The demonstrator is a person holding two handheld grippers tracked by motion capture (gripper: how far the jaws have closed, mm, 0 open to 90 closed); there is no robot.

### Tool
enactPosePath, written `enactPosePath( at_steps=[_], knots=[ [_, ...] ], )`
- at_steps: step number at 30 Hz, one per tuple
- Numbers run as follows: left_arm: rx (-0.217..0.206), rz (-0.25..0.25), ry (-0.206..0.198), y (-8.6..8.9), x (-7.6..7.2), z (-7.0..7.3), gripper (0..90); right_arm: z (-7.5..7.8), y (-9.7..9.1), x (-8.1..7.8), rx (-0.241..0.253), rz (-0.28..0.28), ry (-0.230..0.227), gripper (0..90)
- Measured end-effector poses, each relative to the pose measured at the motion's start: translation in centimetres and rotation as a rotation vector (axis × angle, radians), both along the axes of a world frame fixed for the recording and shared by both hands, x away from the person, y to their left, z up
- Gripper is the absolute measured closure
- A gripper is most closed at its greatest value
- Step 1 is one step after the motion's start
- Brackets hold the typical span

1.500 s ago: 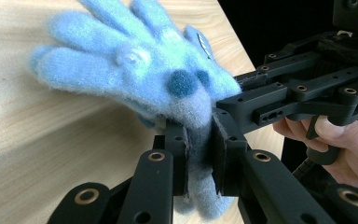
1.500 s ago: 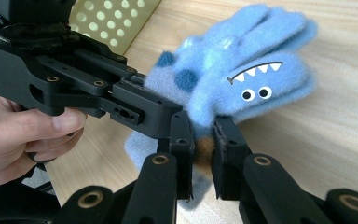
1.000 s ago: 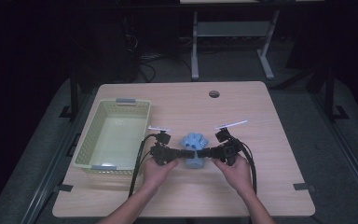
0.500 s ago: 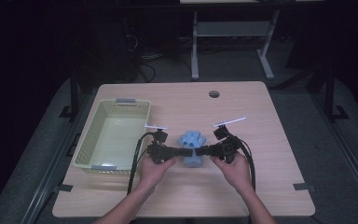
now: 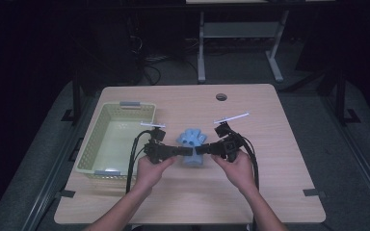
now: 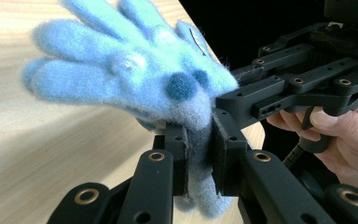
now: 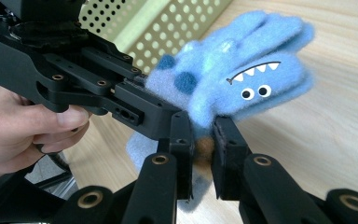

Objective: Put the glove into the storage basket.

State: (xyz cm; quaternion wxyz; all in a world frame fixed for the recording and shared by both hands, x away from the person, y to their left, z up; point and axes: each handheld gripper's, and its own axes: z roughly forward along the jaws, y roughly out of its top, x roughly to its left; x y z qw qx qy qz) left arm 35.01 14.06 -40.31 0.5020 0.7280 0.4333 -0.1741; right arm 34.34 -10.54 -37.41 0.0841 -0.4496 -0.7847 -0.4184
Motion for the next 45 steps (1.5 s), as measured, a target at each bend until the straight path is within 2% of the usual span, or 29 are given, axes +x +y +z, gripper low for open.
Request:
enactPosePath(
  at_steps=[4, 9, 15, 23, 31, 32, 33, 41, 45],
  knots=[
    [-0.016, 0.005, 0.002, 0.7, 0.2, 0.7, 78.4, 0.7, 0.5, 0.3, 0.005, 0.01, -0.008, 79.8],
    [-0.011, 0.009, -0.014, 1.5, 0.4, 1.5, 78.4, 1.5, 1.3, 0.7, 0.011, 0.019, -0.017, 79.9],
    [-0.026, 0.02, -0.004, 2.5, 0.6, 1.9, 78.4, 2.1, 2.2, 1.1, 0.016, 0.03, -0.02, 79.8],
    [-0.016, 0.028, -0.029, 3.7, 1.0, 3.2, 78.5, 2.9, 3.2, 1.8, 0.027, 0.045, -0.035, 79.7],
    [-0.022, 0.044, -0.022, 5.5, 1.2, 3.6, 78.7, 3.5, 4.9, 2.3, 0.035, 0.063, -0.043, 79.7],
    [-0.023, 0.044, -0.033, 5.7, 1.2, 3.6, 78.7, 3.5, 5.0, 2.4, 0.039, 0.067, -0.046, 79.7],
    [-0.025, 0.05, -0.02, 5.9, 1.2, 3.7, 78.8, 3.5, 5.3, 2.4, 0.042, 0.065, -0.043, 79.7],
    [-0.014, 0.051, -0.037, 7.6, 1.5, 4.0, 78.9, 3.9, 7.0, 3.0, 0.042, 0.087, -0.063, 79.6],
    [-0.005, 0.064, -0.043, 8.6, 1.5, 4.4, 78.9, 4.0, 7.9, 3.4, 0.047, 0.1, -0.058, 79.7]
  ],
)
